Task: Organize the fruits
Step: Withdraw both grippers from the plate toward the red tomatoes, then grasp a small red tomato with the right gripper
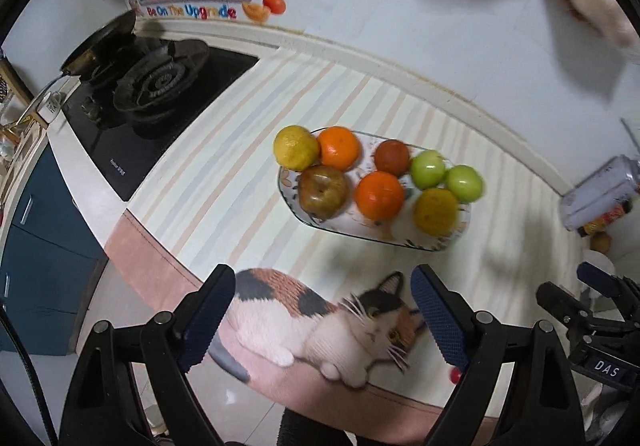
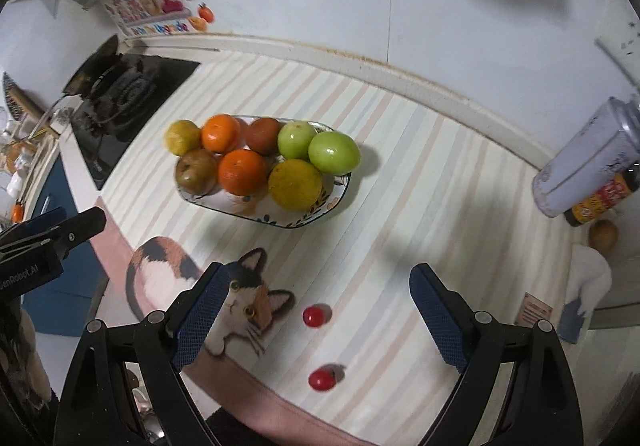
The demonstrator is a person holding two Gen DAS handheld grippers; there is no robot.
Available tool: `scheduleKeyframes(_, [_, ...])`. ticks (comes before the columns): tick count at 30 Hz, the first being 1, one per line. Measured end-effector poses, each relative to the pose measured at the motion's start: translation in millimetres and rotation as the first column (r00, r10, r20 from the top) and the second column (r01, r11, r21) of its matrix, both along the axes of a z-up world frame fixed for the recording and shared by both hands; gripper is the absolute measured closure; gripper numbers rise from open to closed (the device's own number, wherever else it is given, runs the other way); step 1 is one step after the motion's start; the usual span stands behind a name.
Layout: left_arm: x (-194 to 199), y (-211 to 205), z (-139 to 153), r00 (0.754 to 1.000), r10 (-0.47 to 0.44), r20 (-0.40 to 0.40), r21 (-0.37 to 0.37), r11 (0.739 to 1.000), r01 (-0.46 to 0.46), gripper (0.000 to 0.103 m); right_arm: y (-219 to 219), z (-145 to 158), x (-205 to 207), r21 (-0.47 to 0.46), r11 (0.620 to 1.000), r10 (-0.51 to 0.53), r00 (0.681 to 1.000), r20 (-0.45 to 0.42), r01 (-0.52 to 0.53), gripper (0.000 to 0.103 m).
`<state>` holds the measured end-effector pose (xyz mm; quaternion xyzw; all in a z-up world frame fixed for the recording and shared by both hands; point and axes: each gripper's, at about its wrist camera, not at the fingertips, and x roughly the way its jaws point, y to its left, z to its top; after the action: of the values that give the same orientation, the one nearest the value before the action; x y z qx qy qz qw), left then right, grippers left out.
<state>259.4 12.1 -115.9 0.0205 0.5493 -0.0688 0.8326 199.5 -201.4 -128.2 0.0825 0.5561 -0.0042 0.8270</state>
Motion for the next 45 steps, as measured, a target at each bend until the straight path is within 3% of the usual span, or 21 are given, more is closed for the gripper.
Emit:
scheduleKeyframes(13, [-97, -10, 79, 0.988, 0.004, 0.152, -0.018, 1.000, -0.001, 0.013, -2, 97, -92, 0.009, 0.999, 0.034, 0.985, 0.169, -0.036, 0.009])
scheduleKeyframes(27, [-149, -11, 116, 0.974, -0.017, 0.227, -0.027, 0.999, 0.023, 0.013, 8, 159, -144, -0.011, 0.998, 0.062, 0.958, 0.279, -0.061, 0.009])
scheduleKeyframes(38, [-151, -8, 119, 0.973, -0.014, 0.232, -0.032, 0.999, 0.023, 0.013, 2, 148, -139, 0.047, 0.998, 0.018, 0.963, 0.268, -0.032, 0.009])
scheduleKeyframes(41, [-143, -10, 110, 0.976, -0.022, 0.217, -0.019, 0.999, 0.026, 0.012, -5, 122, -126, 0.079, 0.997, 0.004, 0.979, 0.203, -0.020, 0.009])
scheduleKeyframes(42, [-138, -12, 104, 0.978, -0.024, 0.208, -0.003, 1.000, 0.025, 0.004, -8, 110, -122, 0.091, 0.996, -0.002, 0.984, 0.176, -0.014, 0.009])
scheduleKeyframes(45, [-124, -20, 82, 0.982, -0.028, 0.184, 0.054, 0.998, 0.018, 0.001, -14, 53, -105, 0.106, 0.994, -0.008, 0.999, 0.039, 0.004, 0.009])
